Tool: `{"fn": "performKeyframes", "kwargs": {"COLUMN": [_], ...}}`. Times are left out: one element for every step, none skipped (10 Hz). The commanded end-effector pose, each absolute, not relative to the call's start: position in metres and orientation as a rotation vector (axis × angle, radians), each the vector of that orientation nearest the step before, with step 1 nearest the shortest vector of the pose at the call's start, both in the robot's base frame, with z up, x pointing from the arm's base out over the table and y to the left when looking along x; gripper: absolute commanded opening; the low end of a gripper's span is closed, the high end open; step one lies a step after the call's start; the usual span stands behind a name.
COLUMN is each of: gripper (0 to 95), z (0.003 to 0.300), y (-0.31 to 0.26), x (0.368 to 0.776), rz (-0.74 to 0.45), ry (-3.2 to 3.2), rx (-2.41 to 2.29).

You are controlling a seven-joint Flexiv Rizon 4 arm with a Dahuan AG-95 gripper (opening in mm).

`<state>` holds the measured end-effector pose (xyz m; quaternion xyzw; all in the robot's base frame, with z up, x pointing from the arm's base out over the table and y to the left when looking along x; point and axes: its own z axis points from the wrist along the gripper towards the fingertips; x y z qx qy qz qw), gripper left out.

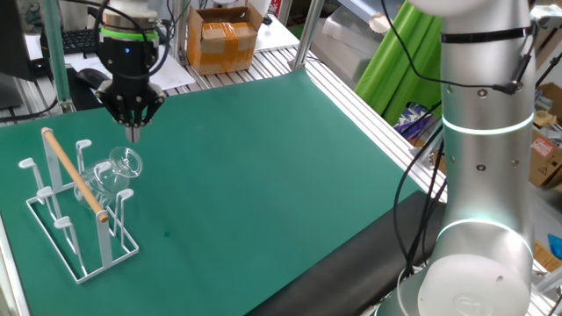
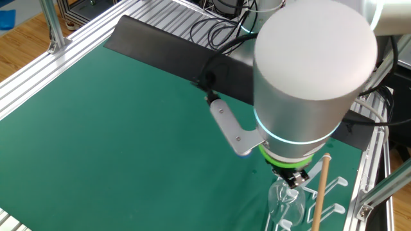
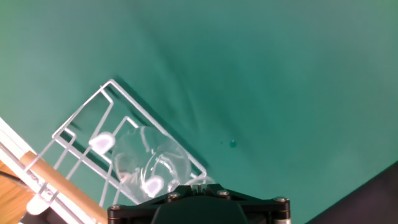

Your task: Put the cup on the cup rack

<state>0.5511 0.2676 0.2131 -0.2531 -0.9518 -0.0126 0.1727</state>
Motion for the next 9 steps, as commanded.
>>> {"fn": "performKeyframes", "kwargs": {"gripper": [0.0, 0.0, 0.0, 0.0, 0.0, 0.0, 0.0, 0.0, 0.0], "z": [0.212, 0.210, 0.207, 0.204, 0.201, 0.199, 0.196, 0.195, 0.190], "y": [0.259, 0.254, 0.247, 0.242, 0.236, 0.233, 0.229, 0.227, 0.222], "x": [0.556, 0.558, 0.559, 0.560, 0.561, 0.562, 0.563, 0.563, 0.565], "rz": [-0.033, -0.038, -0.050, -0.055, -0.055, -0.046, -0.046, -0.051, -0.066], "ry": [-2.726, -2.749, -2.788, -2.811, -2.845, -2.866, -2.894, -2.908, -2.960], "rx": [-0.685, -0.672, -0.653, -0.635, -0.614, -0.599, -0.585, -0.582, -0.573]}}
